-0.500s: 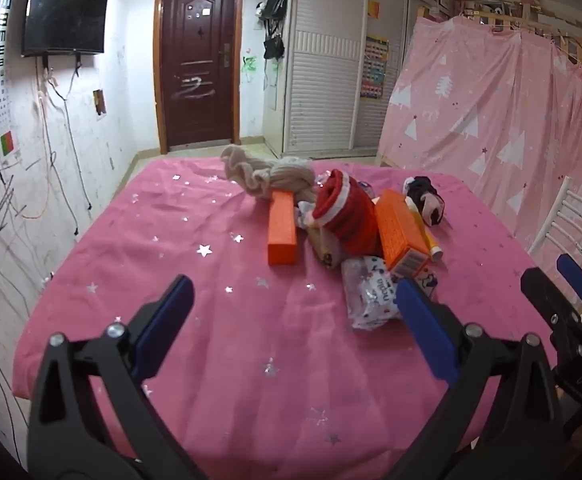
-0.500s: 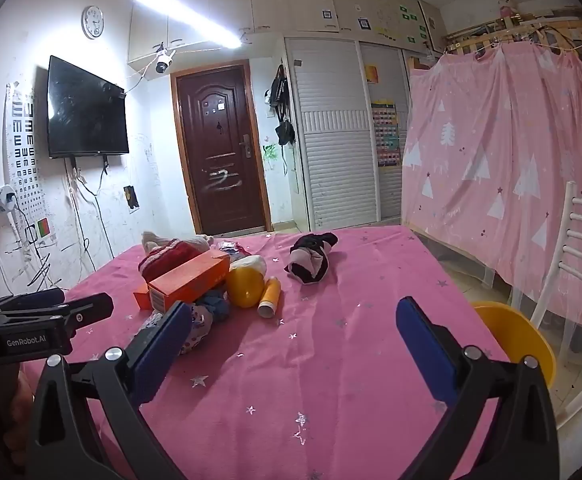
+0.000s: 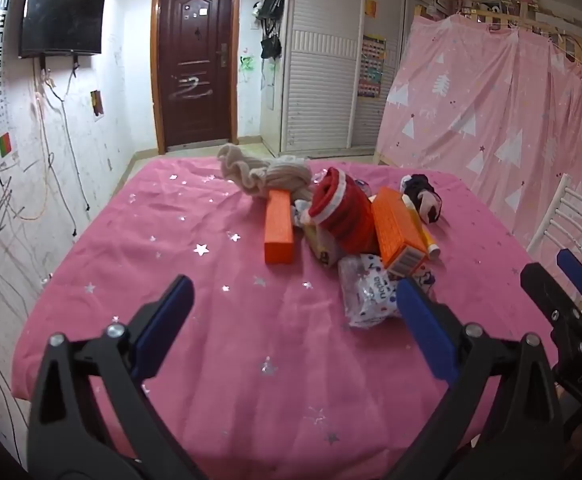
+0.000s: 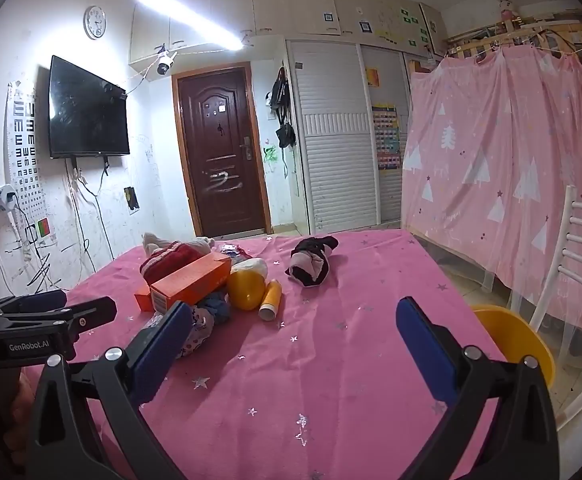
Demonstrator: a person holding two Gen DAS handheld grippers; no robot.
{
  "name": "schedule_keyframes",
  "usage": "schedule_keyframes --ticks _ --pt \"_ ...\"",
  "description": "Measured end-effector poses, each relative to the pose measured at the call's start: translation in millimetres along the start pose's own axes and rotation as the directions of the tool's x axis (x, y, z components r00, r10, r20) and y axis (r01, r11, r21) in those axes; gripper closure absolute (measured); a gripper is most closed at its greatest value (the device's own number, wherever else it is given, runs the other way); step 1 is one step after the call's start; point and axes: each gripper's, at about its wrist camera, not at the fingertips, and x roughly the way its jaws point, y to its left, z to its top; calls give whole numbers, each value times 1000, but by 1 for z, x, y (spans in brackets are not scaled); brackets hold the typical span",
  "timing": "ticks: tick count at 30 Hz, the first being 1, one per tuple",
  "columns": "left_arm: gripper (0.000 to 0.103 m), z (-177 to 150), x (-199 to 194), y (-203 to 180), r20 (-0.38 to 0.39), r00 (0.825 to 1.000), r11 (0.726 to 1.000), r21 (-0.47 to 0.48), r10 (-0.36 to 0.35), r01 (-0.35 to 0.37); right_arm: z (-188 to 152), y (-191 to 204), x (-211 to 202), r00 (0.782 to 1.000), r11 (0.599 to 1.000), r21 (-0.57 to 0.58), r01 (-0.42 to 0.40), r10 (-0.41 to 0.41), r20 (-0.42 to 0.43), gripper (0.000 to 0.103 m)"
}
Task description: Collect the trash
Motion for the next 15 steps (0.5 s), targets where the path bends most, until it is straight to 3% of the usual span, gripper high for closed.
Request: schedule_keyframes --ticks 15 --pt "6 4 9 1 -6 1000 1000 -1 2 -2 0 1 -1 1000 1000 -5 3 -3 4 8"
